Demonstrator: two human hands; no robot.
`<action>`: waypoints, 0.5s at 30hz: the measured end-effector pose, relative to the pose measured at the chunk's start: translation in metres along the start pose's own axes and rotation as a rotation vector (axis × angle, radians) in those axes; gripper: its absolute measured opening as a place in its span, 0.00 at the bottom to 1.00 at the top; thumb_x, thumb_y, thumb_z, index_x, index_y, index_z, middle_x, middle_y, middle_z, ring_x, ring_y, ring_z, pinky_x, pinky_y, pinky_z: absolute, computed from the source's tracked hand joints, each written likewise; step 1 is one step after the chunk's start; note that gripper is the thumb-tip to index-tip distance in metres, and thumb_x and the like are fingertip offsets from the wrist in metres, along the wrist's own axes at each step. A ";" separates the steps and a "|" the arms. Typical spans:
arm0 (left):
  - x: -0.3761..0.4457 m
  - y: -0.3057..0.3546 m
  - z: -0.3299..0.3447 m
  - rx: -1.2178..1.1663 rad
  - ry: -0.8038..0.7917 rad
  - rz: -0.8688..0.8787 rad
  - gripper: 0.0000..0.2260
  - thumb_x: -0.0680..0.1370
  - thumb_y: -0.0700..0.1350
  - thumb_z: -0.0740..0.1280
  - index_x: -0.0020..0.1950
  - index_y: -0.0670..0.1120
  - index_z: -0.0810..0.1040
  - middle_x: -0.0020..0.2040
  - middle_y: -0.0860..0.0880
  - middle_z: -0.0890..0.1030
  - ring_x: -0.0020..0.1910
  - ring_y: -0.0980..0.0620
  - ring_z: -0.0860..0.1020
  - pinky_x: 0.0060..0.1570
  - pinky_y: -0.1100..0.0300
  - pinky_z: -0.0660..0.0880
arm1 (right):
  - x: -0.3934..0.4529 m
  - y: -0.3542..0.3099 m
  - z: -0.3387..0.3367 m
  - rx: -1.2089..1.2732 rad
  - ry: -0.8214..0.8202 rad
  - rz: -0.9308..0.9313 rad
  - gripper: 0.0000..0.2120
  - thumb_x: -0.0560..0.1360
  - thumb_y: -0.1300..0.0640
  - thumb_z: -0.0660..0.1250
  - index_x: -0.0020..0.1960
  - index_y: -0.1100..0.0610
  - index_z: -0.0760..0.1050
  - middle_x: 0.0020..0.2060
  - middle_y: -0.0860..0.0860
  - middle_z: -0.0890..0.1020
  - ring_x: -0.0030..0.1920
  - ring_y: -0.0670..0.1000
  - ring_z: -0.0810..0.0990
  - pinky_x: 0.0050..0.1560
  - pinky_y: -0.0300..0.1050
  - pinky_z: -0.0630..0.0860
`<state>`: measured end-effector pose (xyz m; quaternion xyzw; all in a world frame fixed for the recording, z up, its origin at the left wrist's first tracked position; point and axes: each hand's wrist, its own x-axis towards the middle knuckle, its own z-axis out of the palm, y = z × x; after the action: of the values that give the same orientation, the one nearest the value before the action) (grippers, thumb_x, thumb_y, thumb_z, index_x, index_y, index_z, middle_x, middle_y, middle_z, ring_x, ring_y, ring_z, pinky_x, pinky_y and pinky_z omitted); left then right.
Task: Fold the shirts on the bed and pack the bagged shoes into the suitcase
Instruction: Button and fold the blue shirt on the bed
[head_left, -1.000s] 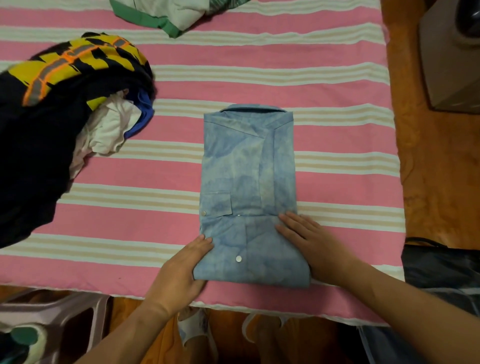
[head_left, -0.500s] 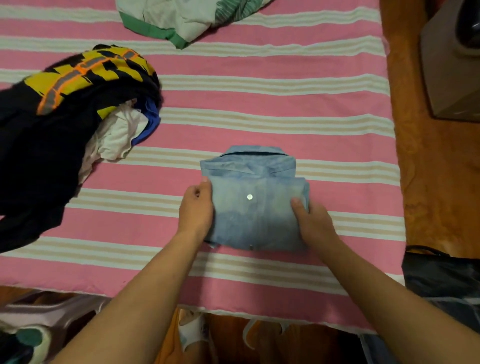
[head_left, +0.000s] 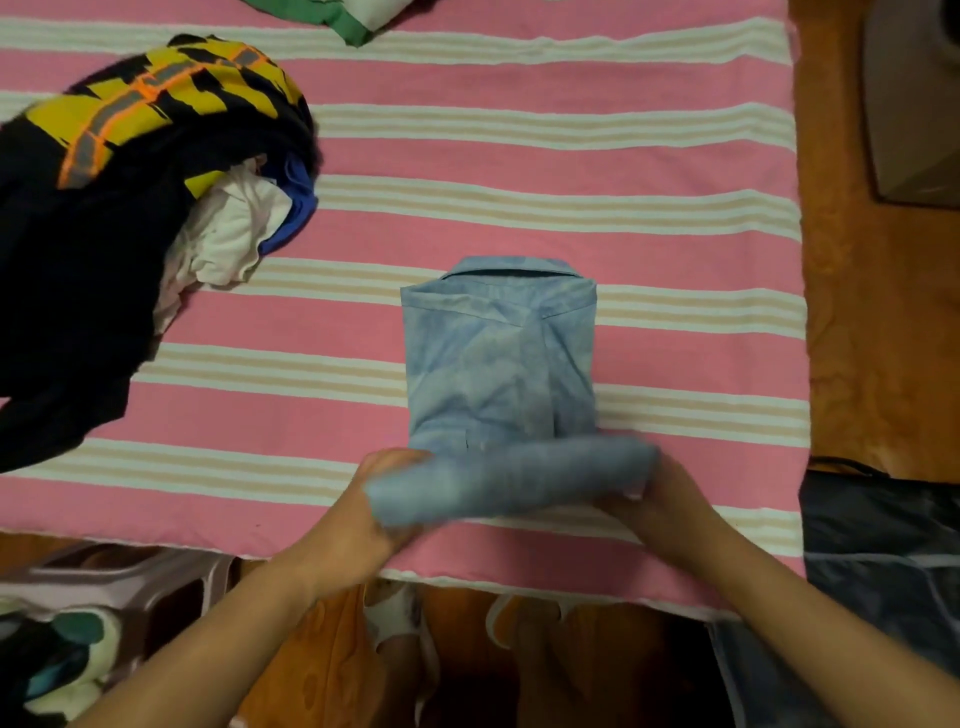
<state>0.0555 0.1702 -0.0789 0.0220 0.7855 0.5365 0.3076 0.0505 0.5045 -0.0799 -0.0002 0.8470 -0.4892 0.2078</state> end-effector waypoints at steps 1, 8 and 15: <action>-0.009 -0.009 -0.001 0.231 -0.060 0.076 0.20 0.76 0.42 0.74 0.66 0.55 0.76 0.68 0.61 0.75 0.69 0.63 0.71 0.70 0.56 0.71 | -0.011 0.009 -0.003 -0.262 -0.080 -0.193 0.11 0.71 0.61 0.73 0.52 0.51 0.77 0.55 0.46 0.82 0.53 0.43 0.79 0.54 0.38 0.76; -0.035 -0.054 0.026 1.022 -0.244 0.203 0.17 0.76 0.54 0.67 0.65 0.59 0.76 0.78 0.45 0.64 0.72 0.38 0.65 0.66 0.44 0.73 | -0.044 0.045 0.024 -1.053 -0.379 -0.390 0.22 0.67 0.46 0.68 0.57 0.55 0.78 0.66 0.57 0.76 0.65 0.61 0.75 0.64 0.55 0.74; -0.036 -0.042 0.076 0.320 0.340 -0.355 0.20 0.75 0.47 0.75 0.60 0.53 0.69 0.54 0.52 0.73 0.54 0.50 0.76 0.55 0.52 0.78 | -0.049 0.041 0.061 -0.624 -0.003 0.114 0.40 0.68 0.41 0.72 0.74 0.57 0.64 0.63 0.57 0.68 0.61 0.59 0.70 0.61 0.55 0.72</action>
<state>0.1360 0.2024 -0.1164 -0.1574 0.8921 0.3395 0.2532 0.1248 0.4857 -0.1230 -0.0172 0.9546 -0.1933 0.2259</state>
